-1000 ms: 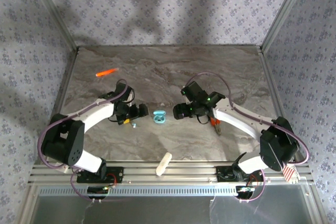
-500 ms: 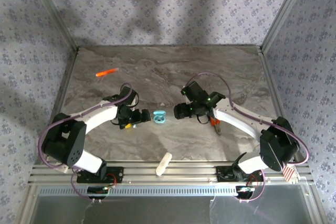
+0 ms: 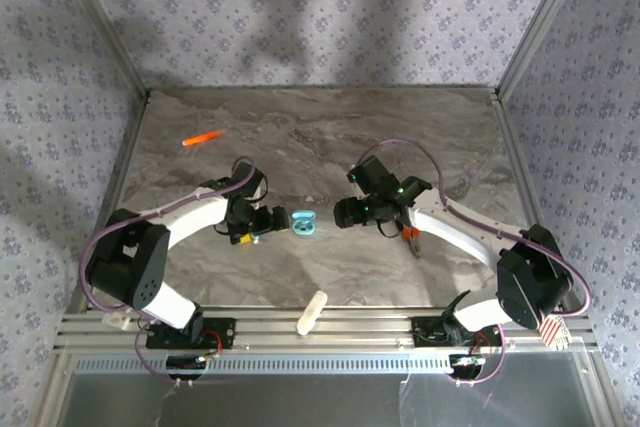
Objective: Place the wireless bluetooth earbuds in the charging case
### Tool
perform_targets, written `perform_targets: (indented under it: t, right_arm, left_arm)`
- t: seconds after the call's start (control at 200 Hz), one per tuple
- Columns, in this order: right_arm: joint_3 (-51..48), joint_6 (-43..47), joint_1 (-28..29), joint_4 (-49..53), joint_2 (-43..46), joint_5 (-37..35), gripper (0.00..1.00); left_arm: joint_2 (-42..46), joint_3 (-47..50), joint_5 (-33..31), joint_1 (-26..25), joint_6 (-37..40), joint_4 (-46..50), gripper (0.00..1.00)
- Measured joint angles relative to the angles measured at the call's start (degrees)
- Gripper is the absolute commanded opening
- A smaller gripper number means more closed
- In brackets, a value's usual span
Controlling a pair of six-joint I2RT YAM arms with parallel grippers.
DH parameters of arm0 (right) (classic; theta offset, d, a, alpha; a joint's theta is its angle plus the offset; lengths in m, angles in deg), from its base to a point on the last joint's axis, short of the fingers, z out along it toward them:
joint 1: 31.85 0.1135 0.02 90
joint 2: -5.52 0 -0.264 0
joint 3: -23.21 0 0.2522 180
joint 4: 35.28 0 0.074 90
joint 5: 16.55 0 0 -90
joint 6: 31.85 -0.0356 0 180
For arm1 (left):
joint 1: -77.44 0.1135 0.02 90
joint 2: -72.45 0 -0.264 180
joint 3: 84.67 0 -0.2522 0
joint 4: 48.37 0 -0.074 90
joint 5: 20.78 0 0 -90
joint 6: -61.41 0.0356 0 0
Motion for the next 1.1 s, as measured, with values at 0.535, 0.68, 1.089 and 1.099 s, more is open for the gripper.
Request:
perform_targets:
  t: [0.535, 0.68, 1.089, 1.099]
  right_arm:
    - [-0.94, 0.00, -0.79, -0.17, 1.18, 0.17, 0.68]
    - [-1.51, 0.00, -1.05, -0.17, 2.12, 0.17, 0.68]
    - [-7.98, -0.92, -3.17, -3.43, 14.93, -0.33, 0.98]
    - [-8.24, -0.68, -3.21, -3.61, 15.41, -0.28, 0.99]
  left_arm:
    - [-1.88, -2.27, 0.35, -0.98, 0.07, -1.64, 0.97]
    - [-1.90, -4.26, -1.99, -2.58, 0.68, 0.07, 0.94]
    - [-2.62, -11.67, -22.64, -13.75, 3.34, 14.49, 0.69]
    - [-2.71, -11.80, -23.17, -14.14, 3.54, 14.86, 0.68]
